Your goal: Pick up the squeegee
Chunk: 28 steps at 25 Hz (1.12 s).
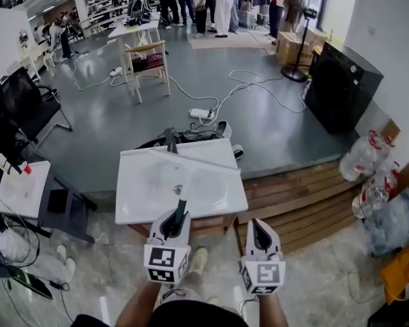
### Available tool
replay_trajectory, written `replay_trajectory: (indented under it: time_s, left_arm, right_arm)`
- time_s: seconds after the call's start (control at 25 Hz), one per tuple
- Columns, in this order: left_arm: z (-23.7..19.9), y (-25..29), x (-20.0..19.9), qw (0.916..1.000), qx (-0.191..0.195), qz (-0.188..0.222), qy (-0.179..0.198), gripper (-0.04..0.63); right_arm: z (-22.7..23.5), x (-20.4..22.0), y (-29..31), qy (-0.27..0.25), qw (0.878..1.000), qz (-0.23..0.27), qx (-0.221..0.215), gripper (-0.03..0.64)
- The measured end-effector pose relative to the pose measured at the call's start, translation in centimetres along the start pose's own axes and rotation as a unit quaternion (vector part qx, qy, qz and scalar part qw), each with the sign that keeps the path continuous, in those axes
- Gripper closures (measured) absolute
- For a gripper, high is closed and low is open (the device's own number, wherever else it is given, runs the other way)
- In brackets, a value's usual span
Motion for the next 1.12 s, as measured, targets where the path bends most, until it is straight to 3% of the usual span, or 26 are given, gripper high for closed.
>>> replay_trajectory:
  time_s: [0.48, 1.12]
  left_arm:
    - [1.3, -8.1, 1.1, 0.9999, -0.011, 0.007, 0.0, 0.511]
    - [1.5, -9.1, 0.9, 0.9999, -0.002, 0.015, 0.001, 0.511]
  right_arm:
    - [-2.6, 0.0, -6.4, 0.001, 1.0, 0.017, 0.003, 0.618]
    - [-3.2, -0.3, -8.0, -0.008, 1.0, 0.009, 0.012, 0.62]
Point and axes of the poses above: the fingertips, and each gripper's own axes: y forward along the fingers, z to its right, x out of its underside, the point moved 6 cm from there along -y, backward along the fingers
